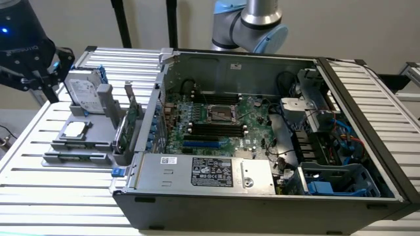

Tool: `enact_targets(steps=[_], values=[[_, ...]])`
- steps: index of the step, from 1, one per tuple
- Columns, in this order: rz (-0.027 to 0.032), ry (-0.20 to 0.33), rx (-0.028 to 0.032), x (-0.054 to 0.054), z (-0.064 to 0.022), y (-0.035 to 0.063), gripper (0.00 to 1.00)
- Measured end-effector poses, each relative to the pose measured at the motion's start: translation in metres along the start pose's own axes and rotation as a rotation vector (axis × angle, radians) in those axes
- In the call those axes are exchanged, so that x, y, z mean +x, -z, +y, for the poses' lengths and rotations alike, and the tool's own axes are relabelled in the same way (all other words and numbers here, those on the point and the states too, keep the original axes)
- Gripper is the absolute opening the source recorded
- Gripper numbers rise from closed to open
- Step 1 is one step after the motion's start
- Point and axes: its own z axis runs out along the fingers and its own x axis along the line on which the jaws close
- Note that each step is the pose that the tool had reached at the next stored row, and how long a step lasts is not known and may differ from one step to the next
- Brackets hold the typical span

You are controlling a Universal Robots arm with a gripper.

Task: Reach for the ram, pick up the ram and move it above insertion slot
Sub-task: 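Pick up the ram and move it above insertion slot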

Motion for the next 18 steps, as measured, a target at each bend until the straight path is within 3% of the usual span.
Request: enact_targets(steps=[18], values=[[0.0169, 0.326, 0.0033, 0.0, 0.0, -0.0001, 0.11]])
